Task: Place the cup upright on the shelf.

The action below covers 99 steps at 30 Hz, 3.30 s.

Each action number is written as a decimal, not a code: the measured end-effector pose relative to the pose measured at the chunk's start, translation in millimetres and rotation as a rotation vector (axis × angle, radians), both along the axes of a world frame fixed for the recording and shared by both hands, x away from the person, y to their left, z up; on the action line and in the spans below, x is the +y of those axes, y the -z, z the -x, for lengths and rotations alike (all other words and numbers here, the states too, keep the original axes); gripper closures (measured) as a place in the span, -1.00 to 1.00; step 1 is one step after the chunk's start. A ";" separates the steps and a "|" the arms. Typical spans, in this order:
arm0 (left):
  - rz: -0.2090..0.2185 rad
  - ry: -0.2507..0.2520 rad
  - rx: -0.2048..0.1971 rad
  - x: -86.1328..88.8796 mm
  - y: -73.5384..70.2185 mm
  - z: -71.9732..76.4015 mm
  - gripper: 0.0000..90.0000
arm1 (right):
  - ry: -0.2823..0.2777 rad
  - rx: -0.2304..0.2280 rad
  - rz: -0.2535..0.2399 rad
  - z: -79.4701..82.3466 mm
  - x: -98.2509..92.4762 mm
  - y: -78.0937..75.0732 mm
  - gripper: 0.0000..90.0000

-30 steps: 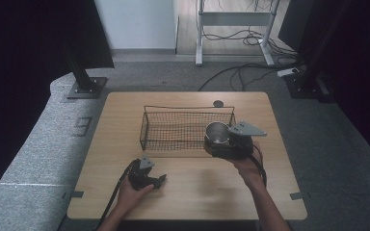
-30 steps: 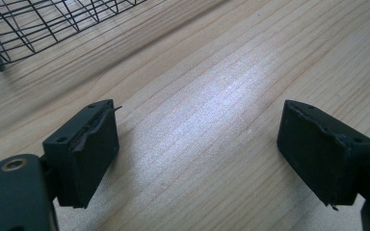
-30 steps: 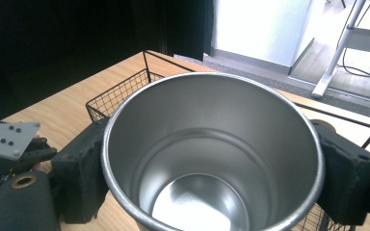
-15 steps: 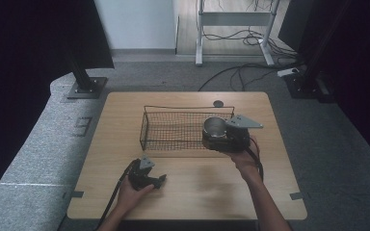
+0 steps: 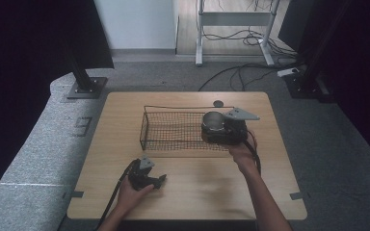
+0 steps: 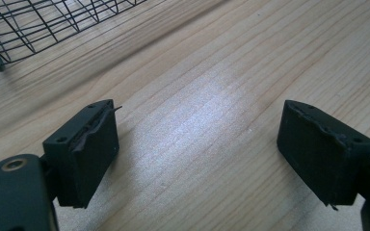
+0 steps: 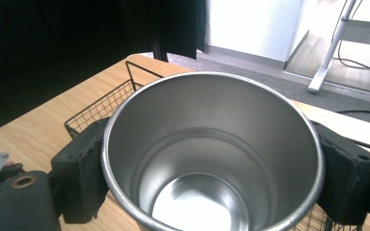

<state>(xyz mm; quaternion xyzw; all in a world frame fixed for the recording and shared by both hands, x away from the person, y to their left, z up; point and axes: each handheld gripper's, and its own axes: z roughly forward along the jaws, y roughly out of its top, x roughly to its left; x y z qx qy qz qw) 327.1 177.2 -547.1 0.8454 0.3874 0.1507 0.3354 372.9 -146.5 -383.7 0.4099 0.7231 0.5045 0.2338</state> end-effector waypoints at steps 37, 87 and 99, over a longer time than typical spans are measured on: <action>0.002 -0.001 0.000 -0.1 0.1 0.0 -0.68 | 0.064 0.073 0.016 -57.4 17.4 9.5 -0.69; 0.001 -0.001 0.000 0.0 0.1 -0.2 -0.68 | 0.149 0.203 0.089 -97.9 26.0 67.0 -0.69; 0.003 -0.001 0.000 -0.1 0.2 -0.1 -0.68 | 0.156 0.225 0.110 -100.6 27.2 77.0 -0.69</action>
